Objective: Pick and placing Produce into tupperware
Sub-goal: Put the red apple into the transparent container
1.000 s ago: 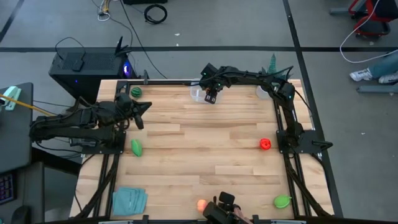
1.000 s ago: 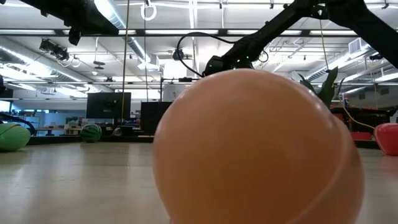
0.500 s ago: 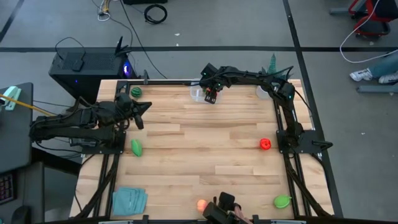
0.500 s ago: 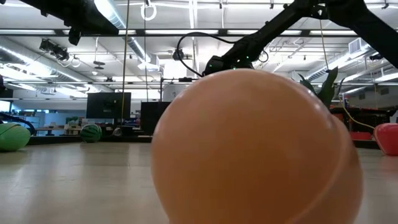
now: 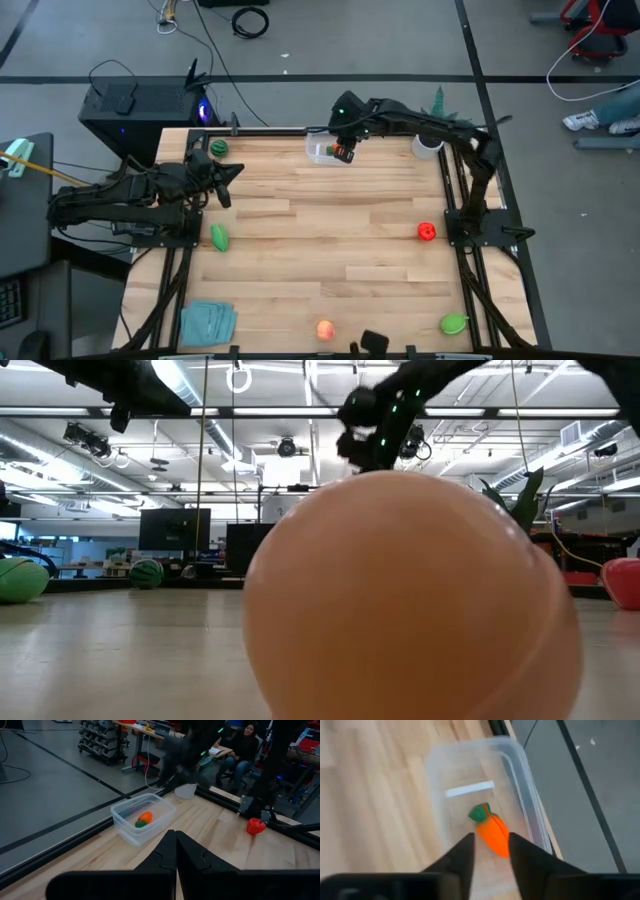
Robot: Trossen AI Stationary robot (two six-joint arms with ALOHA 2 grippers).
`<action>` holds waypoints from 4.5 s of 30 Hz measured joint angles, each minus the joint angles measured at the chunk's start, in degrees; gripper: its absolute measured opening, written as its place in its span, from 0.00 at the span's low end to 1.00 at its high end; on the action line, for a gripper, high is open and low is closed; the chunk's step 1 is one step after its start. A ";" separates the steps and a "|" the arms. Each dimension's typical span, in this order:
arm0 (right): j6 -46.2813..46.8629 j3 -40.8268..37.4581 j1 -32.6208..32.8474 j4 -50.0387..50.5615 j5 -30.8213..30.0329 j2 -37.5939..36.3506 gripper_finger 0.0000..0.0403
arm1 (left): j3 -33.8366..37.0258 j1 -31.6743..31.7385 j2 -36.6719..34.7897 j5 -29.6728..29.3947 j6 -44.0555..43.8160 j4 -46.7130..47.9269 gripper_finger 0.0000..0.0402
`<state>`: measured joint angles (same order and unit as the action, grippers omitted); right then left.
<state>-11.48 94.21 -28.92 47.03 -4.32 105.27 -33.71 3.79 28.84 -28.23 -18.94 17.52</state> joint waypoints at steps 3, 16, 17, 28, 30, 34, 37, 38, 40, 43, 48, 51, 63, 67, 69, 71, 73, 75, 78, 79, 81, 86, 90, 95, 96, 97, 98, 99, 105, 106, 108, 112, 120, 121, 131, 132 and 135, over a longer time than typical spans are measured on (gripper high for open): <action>1.32 0.01 2.21 2.65 1.85 -3.47 0.11 | 0.00 0.00 0.02 0.00 0.00 0.02 0.02; 5.69 0.02 13.92 11.10 3.54 -16.17 0.02 | -7.07 0.00 2.43 0.03 -1.46 8.47 0.01; 7.10 0.02 14.89 12.10 3.54 -17.01 0.02 | -7.86 0.00 3.02 0.03 -1.46 8.91 0.02; 43.19 0.02 24.95 37.23 1.45 -19.68 0.01 | -11.87 -0.02 8.10 0.07 -1.36 10.90 0.01; 50.91 0.02 26.42 42.23 1.71 -19.18 0.02 | -12.04 -0.02 8.69 0.05 -1.34 10.77 0.01; 53.70 -1.62 29.36 41.59 4.18 -19.53 0.02 | -12.07 -0.02 9.24 0.14 -1.28 10.76 0.02; 53.98 -1.78 30.48 43.23 5.38 -19.53 0.03 | -12.07 0.00 9.42 1.89 -0.36 10.68 0.02; 53.95 -1.81 30.65 43.14 5.33 -19.51 0.03 | -12.07 0.00 9.42 2.57 -0.04 10.75 0.01; 53.91 -1.81 30.70 42.95 5.28 -19.51 0.05 | -12.07 -0.01 9.40 3.65 0.10 10.68 0.01; 52.68 -1.79 30.73 43.01 5.74 -19.51 0.11 | -12.07 -0.02 9.41 4.13 0.09 10.67 0.02; 49.36 -1.81 30.73 42.99 5.82 -19.51 0.28 | -12.07 -0.02 9.40 4.13 0.09 10.64 0.01; 48.76 -1.81 30.73 42.99 5.85 -19.57 0.40 | -12.07 -0.02 9.40 4.12 0.07 10.62 0.01; 44.05 -8.79 30.73 42.91 5.57 -26.56 0.68 | -12.07 -0.02 9.40 4.11 -1.46 10.05 0.02; 48.12 -18.72 30.73 43.14 8.23 -33.59 0.69 | -12.07 0.02 9.40 4.11 -1.45 10.07 0.03; 48.29 -22.66 30.73 43.11 9.00 -36.22 0.69 | -12.07 0.02 9.40 4.11 -1.46 10.03 0.01; 47.34 -25.88 30.73 42.98 9.09 -38.14 0.69 | -12.07 0.02 9.40 4.11 -1.68 9.78 0.01; 47.03 -28.74 30.73 43.10 9.07 -39.53 0.69 | -12.07 0.00 9.40 4.09 -2.81 9.69 0.02; 47.01 -31.15 30.73 42.99 9.14 -40.23 0.69 | -12.07 0.00 9.40 4.10 -2.72 9.83 0.04; 46.18 -33.59 30.73 43.01 9.50 -40.56 0.69 | -12.07 -0.14 9.39 4.94 0.38 9.89 0.03; 45.55 -34.23 30.73 42.98 9.50 -40.56 0.69 | -12.07 -0.15 9.38 6.18 1.95 9.87 0.02; 44.26 -35.21 30.73 42.88 9.51 -40.54 0.68 | -12.07 -0.15 9.40 8.41 3.41 9.85 0.01; 41.09 -36.15 30.73 42.49 9.51 -40.54 0.68 | -12.07 -0.15 9.38 11.05 3.58 9.85 0.03; 39.55 -36.17 30.73 42.00 9.51 -40.54 0.68 | -12.07 -0.15 9.38 11.17 3.71 9.85 0.02; 39.36 -36.15 30.73 42.03 9.51 -40.54 0.68 | -12.07 -0.15 9.38 11.17 3.57 9.85 0.03; 39.36 -36.15 30.73 42.03 9.51 -40.54 0.68 | -12.07 -0.15 9.38 11.17 3.56 9.85 0.04; 39.49 -36.17 30.73 42.03 9.51 -40.54 0.68 | -12.07 -0.15 9.38 11.17 3.56 9.85 0.06; 39.69 -36.17 30.73 42.01 9.51 -40.54 0.68 | -12.07 -0.15 9.38 11.17 3.54 9.85 0.07; 39.77 -36.16 30.73 41.96 9.52 -40.54 0.68 | -12.07 -0.15 9.38 11.17 3.54 9.85 0.08; 39.80 -36.17 30.73 38.20 9.45 -40.54 0.68 | -12.07 -0.15 9.38 11.17 3.54 9.83 0.12; 39.80 -36.17 30.73 37.08 9.14 -40.54 0.68 | -12.07 -0.15 9.38 11.17 3.52 9.85 0.12; 39.83 -36.17 30.73 34.71 8.81 -40.51 0.68 | -12.07 -0.15 9.38 11.17 3.52 9.83 0.13; 39.84 -36.16 30.73 32.50 8.79 -40.49 0.68 | -12.07 -0.15 9.38 11.17 3.52 9.81 0.13; 44.21 -42.37 30.95 30.28 8.93 -40.47 0.68 | -12.07 -0.15 9.38 11.17 3.52 9.79 0.13; 44.42 -43.78 30.99 29.80 9.11 -40.47 0.68 | -12.08 -0.15 9.38 11.17 3.52 9.79 0.13; 43.24 -46.28 30.97 27.55 10.38 -40.47 0.68 | -12.09 -0.15 9.38 11.17 3.50 9.79 0.13; 42.83 -46.27 30.97 27.56 10.38 -40.47 0.68 | -12.09 -0.15 9.39 11.17 3.50 9.79 0.14; 41.50 -46.27 30.97 27.18 10.38 -40.47 0.68 | -12.09 -0.15 9.38 11.17 3.50 9.79 0.13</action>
<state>30.02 47.94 2.05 74.21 6.07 64.79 -45.80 3.64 38.22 -17.06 -15.44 27.31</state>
